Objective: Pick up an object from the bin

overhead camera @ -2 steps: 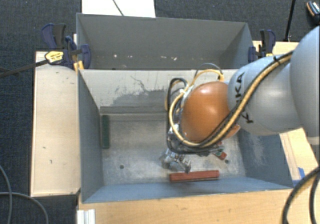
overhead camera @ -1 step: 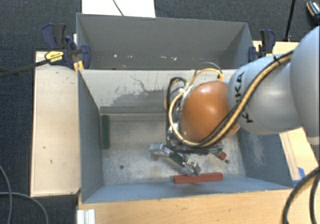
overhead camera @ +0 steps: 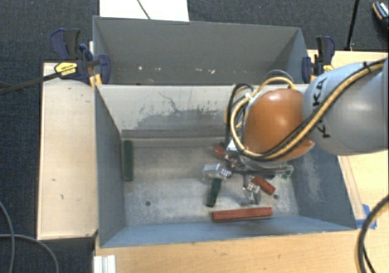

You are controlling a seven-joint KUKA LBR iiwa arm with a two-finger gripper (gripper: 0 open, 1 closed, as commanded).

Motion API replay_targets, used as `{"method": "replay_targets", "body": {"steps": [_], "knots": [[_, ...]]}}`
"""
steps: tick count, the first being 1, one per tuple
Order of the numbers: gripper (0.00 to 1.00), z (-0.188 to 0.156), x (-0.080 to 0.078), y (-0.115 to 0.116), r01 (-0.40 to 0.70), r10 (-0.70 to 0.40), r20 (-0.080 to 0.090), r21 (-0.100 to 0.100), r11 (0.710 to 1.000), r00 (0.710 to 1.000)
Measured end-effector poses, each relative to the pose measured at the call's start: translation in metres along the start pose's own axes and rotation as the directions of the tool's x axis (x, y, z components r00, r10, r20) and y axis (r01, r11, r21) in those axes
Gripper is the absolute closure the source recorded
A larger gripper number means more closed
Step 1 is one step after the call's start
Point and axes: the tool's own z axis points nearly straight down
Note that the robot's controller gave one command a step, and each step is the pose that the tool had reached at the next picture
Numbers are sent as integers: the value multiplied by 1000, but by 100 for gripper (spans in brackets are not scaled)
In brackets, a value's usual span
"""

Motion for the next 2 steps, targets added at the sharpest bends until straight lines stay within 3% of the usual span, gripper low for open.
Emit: {"method": "replay_targets", "body": {"steps": [1,2], "knots": [[100,0,-2,3,6,-6,1,-3,1000,1000],[100,-136,-24,-23,-2,2,5,4,1000,1000]]}}
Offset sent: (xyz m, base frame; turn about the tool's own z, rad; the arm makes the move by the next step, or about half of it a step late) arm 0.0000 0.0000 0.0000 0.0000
